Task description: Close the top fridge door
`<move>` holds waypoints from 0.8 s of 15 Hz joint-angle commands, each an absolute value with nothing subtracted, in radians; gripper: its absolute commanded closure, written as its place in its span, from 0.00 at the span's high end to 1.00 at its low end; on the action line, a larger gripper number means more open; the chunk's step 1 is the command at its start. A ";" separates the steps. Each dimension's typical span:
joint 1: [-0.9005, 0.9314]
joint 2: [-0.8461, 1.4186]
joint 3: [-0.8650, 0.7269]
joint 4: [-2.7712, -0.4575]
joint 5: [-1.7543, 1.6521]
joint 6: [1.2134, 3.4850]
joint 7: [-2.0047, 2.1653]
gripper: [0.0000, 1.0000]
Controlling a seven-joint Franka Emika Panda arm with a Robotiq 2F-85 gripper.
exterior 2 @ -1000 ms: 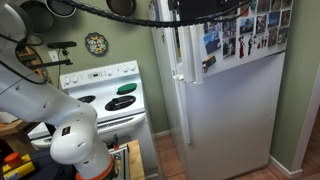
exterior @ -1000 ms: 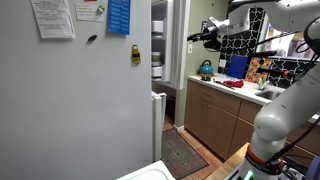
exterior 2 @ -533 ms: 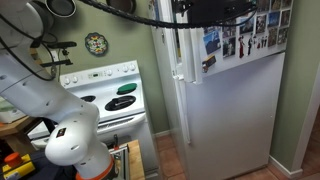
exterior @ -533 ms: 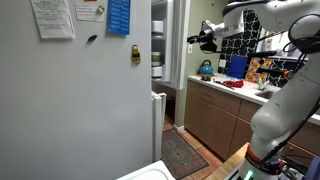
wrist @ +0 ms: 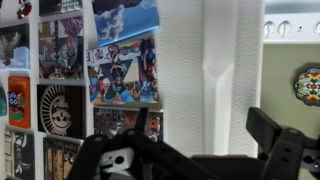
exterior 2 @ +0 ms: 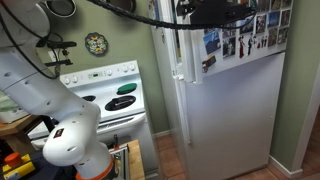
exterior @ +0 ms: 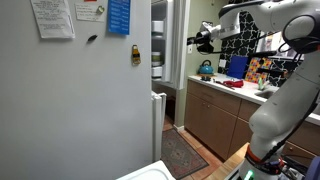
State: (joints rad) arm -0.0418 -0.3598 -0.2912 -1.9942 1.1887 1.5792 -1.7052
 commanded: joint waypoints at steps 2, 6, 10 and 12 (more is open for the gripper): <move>-0.079 -0.341 -0.260 -1.991 1.227 1.539 -1.734 1.00; -0.083 -0.335 -0.247 -1.994 1.233 1.516 -1.725 1.00; -0.076 -0.347 -0.220 -2.015 1.259 1.505 -1.703 1.00; -0.071 -0.354 -0.202 -2.027 1.277 1.497 -1.683 1.00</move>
State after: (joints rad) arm -0.0588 -0.3416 -0.2352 -1.9989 1.2340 1.5227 -1.6998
